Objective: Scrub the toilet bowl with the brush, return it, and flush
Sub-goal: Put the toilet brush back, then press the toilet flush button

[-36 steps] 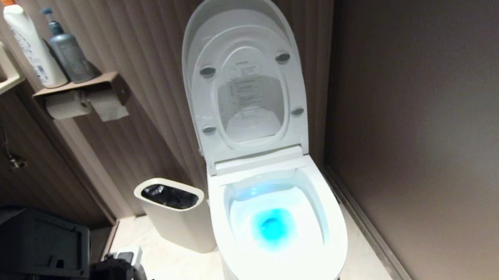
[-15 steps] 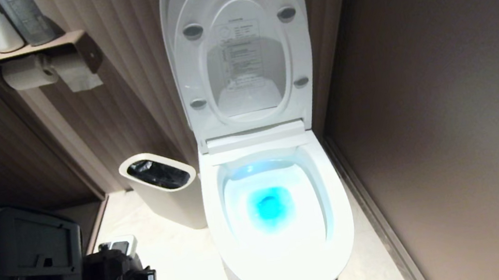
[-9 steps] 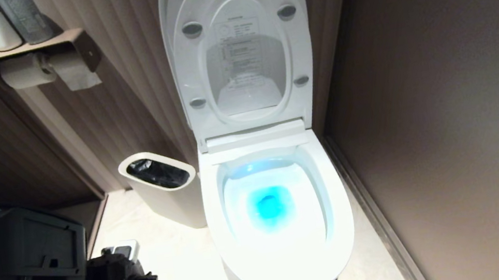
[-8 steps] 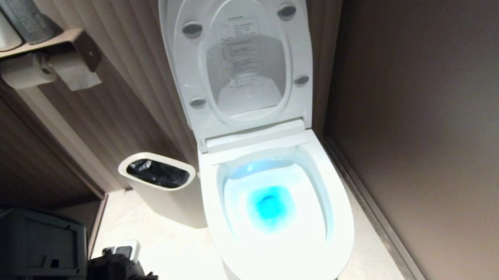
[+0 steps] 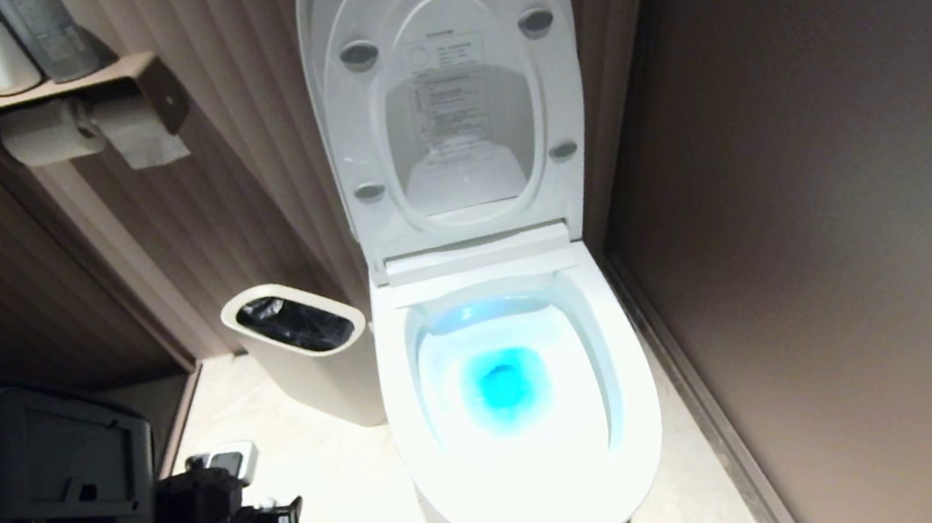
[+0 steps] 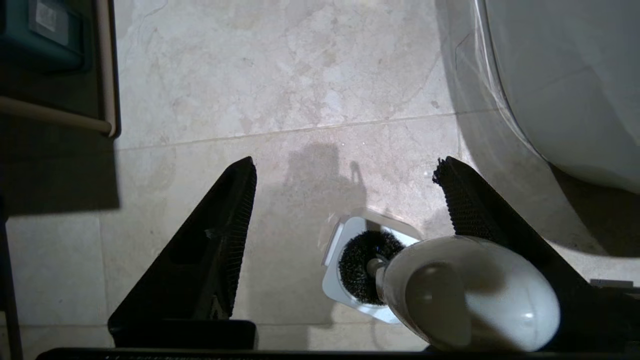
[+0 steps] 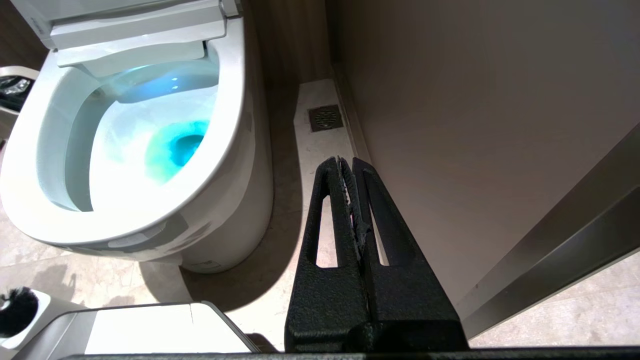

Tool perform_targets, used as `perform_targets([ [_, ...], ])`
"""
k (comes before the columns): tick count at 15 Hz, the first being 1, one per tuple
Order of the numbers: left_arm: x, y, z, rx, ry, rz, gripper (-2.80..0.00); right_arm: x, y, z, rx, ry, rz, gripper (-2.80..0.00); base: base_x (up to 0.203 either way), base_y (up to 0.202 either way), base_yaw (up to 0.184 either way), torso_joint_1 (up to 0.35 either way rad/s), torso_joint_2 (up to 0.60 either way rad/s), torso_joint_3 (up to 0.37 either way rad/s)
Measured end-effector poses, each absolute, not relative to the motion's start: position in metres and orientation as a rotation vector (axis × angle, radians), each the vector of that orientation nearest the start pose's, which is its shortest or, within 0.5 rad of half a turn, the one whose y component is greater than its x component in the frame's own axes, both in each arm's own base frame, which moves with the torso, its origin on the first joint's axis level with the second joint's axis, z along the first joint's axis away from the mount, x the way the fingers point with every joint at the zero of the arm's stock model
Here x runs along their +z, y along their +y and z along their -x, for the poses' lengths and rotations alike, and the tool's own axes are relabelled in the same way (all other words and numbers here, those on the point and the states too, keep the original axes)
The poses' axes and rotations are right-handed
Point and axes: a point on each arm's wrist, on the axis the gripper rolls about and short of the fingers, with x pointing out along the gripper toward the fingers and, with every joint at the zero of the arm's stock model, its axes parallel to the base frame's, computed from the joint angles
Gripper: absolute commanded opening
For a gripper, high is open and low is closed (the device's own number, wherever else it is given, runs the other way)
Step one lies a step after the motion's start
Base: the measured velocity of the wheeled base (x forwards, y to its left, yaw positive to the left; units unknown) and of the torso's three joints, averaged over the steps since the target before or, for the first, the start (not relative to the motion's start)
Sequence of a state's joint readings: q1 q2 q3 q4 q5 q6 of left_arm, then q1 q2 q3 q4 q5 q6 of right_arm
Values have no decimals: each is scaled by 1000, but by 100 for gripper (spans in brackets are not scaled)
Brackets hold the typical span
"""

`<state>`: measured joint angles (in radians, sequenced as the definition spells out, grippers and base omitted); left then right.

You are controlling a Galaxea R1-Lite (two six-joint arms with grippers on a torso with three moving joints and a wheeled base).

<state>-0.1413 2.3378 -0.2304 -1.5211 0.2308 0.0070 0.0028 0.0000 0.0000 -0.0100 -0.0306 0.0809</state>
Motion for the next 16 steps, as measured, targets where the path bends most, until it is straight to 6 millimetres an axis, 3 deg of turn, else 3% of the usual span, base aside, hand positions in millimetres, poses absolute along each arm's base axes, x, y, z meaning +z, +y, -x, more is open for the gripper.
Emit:
perform_targets([
  [3, -19, -32, -259, 75, 568, -111, 0, 77, -1, 23, -27, -12, -81, -280, 0, 0, 0, 0, 0, 0],
  [10, 20, -27, -216, 40, 532, -101, 0, 77, -1, 23, -28, -12, -81, -280, 0, 0, 0, 0, 0, 0],
  [16, 71, -18, -211, 101, 298, -172, 0, 77, -1, 23, -27, -12, -82, -280, 0, 0, 0, 0, 0, 0],
])
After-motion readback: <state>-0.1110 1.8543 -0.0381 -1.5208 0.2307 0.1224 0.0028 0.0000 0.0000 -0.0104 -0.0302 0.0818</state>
